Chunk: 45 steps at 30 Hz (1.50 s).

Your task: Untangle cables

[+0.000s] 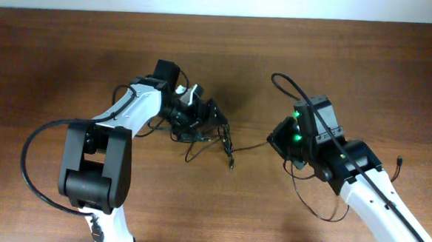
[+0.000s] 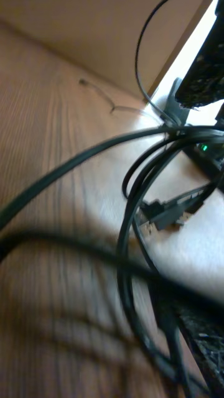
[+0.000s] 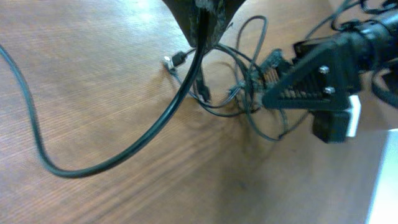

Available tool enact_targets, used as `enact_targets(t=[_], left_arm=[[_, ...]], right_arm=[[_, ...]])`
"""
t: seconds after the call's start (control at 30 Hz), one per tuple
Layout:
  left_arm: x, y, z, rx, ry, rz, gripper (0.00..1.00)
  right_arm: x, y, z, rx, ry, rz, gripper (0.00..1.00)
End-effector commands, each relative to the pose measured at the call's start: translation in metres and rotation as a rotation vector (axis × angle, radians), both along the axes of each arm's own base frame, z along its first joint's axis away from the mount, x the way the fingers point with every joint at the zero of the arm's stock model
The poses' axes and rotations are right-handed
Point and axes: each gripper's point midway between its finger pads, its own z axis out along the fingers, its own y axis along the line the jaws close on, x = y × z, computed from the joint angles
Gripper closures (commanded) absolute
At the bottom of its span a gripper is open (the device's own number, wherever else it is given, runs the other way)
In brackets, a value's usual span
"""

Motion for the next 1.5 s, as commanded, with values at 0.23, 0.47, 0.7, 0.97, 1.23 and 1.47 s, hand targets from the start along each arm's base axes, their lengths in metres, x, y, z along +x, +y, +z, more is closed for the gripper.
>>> enact_targets(t=[0.23,0.47,0.7,0.97,1.23,1.47], left_arm=[[0.01,0.03,0.055,0.191,-0.362,-0.133,0.26],[0.007,0.073,0.087,0.499,-0.482,-0.078,0.01],[-0.021,0.096,0.06,0.638,-0.313,-0.027,0.01],[-0.031,0.079,0.02,0.573,-0.408,-0.207,0.01],[-0.007,-0.021,0.119,-0.266,-0.421,-0.029,0.01],[-0.05,0.034,0.05,0.153,-0.198,-0.036,0.01]], right_arm=[[-0.043,-0.004,-0.067,-0.161,0.272,0.277,0.96],[-0.033,0.003,-0.105,-0.156,0.345,0.308,0.96],[-0.033,0.031,-0.074,0.172,0.241,0.557,0.96],[-0.032,0.035,-0.063,0.257,0.186,0.621,0.96],[-0.032,0.035,-0.063,0.253,0.187,0.62,0.96],[-0.03,0.032,-0.067,0.223,0.187,0.612,0.96]])
